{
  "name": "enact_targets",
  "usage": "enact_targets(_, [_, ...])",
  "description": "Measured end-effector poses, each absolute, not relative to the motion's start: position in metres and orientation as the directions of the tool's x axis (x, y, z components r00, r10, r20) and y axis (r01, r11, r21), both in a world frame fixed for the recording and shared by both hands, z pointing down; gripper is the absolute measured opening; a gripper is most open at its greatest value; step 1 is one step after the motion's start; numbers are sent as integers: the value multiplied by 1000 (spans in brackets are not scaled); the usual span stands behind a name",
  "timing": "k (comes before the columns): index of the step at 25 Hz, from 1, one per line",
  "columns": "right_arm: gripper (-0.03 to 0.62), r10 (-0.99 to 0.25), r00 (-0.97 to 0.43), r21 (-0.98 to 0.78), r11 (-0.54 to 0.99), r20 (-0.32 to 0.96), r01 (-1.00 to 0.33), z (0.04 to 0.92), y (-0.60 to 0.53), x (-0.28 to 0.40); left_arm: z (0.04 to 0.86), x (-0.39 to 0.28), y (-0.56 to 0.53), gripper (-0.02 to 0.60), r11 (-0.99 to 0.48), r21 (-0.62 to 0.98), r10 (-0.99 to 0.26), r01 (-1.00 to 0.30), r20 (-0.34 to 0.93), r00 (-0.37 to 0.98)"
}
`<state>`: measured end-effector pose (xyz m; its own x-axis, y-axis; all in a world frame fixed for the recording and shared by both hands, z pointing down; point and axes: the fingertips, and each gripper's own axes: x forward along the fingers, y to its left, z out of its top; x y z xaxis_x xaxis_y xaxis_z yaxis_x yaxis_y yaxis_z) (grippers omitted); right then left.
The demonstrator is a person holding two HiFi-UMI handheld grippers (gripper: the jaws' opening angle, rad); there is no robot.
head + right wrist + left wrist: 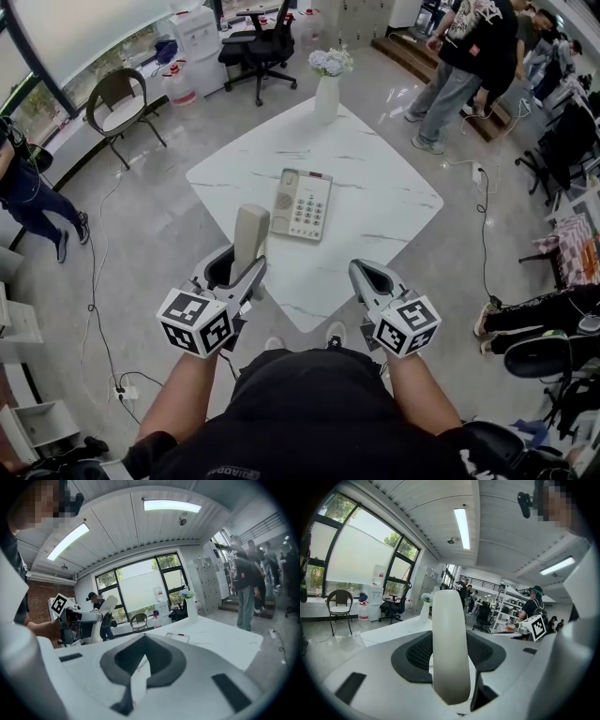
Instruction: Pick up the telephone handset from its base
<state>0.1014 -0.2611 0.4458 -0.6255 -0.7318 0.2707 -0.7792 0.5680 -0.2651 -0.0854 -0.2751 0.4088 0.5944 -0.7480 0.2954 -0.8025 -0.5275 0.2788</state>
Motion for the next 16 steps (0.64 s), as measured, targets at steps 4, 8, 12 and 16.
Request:
enact_targets(4, [0,-732,-625,-265,568,271,-780,447,-263,101,409,-85,-277,219,-528,279,-747,-802,295,595])
enact_targets(8, [0,-733,-624,-264,567,271,-780,446,-262,101,408,-84,-277,219,-533,277,-745,-800,295,599])
enact_targets(12, [0,-733,-624,-262,568,271,-780,448,-262,103,411,-83,-278,219,-533,276,-744,-800,298,598])
enact_targets(16, [-1,-729,-627,-262,571,273,-778,449,-266,104,412,-82,-284,219,-534,272,-743,-801,302,598])
